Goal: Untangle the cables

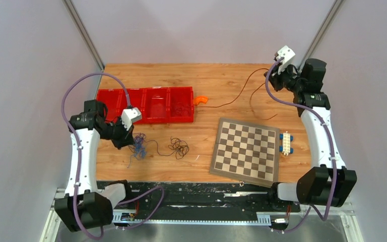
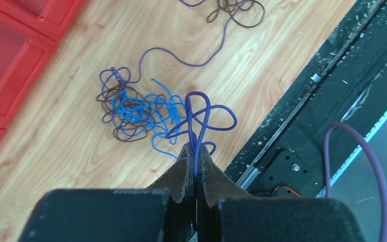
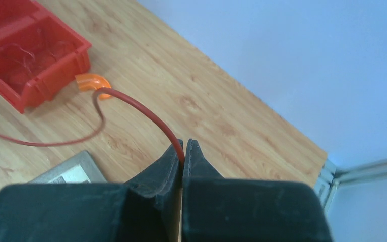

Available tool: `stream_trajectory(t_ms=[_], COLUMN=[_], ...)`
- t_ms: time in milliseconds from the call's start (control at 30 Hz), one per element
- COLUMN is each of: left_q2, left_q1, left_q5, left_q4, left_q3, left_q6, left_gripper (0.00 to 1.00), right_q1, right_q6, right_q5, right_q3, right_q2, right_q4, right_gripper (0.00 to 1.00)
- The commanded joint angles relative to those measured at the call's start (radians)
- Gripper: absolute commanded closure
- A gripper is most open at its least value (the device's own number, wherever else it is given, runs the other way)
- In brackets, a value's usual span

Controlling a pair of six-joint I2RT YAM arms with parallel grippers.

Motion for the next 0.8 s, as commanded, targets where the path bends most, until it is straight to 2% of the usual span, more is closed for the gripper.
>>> stream_trajectory(t_ms=[0,100,167,200,267,367,433,567,733,767], left_q2=[0.059,0.128,0.191,0.238,0.321,0.46,0.591,0.736,0.8,0.8], left_q1=[0.042,0.006,-0.057,-0.102,-0.141,-0.153,-0.158,-0.173,-0.234,-0.236], left_q5=[0.056,0.058,-0.028,-0.115,-0.216,-0.29,-0.313,-0.336,-0.33,-0.32], left_q4=[0.121,0.306,0.421,0.495,0.588,0.667,0.685,0.711,0.725,0.722], left_q3=[0.069,0.145,0.173,0.181,0.205,0.292,0.353,0.446,0.491,0.493], left_q6=[-0.054,-0.302,-0.434,-0.512,-0.612,-0.737,-0.782,-0.826,-0.828,-0.829], left_gripper=[1.0,1.0,1.0,1.0,1.0,1.0,1.0,0.96,0.71,0.68], right_q1=[0.007,0.011,0.01,0.01,0.01,0.01,0.009,0.015,0.054,0.066], right_q6=[0.089,0.133,0.156,0.165,0.19,0.238,0.274,0.352,0.394,0.399], right_q5=[-0.171,-0.184,-0.18,-0.182,-0.187,-0.206,-0.224,-0.266,-0.293,-0.294], right_q3=[0.084,0.107,0.127,0.138,0.162,0.198,0.221,0.251,0.259,0.259], right_q2=[-0.02,-0.007,0.003,0.005,0.008,0.009,0.01,0.015,0.013,0.012], right_q4=[0.003,0.004,0.002,0.003,0.003,0.002,0.002,0.003,0.004,0.005], right_gripper=[1.0,1.0,1.0,1.0,1.0,1.0,1.0,1.0,1.0,1.0])
